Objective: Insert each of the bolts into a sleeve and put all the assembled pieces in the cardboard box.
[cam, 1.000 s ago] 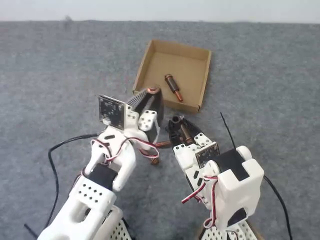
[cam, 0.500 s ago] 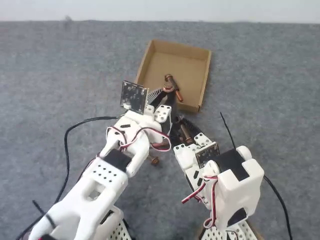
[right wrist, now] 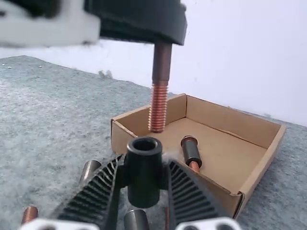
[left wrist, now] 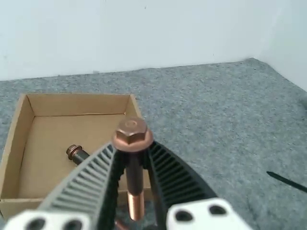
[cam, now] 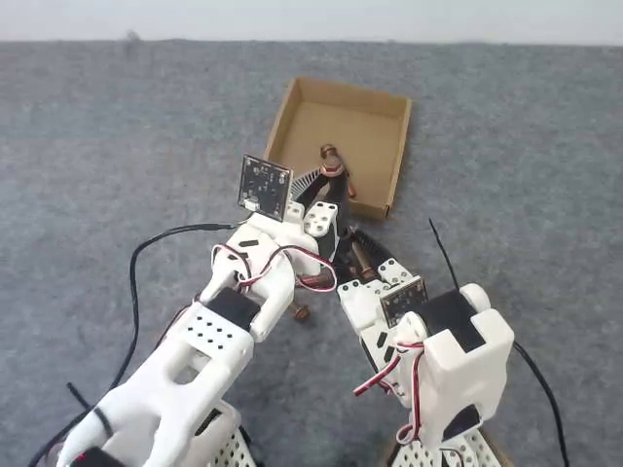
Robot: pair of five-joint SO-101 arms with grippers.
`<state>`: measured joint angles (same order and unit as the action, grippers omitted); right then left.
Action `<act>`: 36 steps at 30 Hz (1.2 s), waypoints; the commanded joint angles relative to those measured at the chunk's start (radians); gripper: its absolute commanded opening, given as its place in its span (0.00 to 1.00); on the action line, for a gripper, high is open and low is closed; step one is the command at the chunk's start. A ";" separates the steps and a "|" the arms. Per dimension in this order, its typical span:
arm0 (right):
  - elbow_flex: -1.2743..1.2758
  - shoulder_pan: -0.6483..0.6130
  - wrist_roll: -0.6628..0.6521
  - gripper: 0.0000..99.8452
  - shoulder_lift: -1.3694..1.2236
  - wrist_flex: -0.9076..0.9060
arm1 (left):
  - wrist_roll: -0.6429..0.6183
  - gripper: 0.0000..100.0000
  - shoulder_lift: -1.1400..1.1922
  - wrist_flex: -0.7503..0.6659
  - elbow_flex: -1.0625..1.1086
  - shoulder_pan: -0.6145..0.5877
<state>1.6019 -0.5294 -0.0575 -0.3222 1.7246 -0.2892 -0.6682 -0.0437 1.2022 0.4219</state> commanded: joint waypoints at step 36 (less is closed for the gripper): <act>0.021 0.022 -0.014 0.01 0.033 0.019 | -0.009 0.01 -0.203 -0.008 0.088 0.038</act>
<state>1.6019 -0.5294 -0.0575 -0.3222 1.7246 -0.2908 -0.8216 -0.0437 1.3080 0.4634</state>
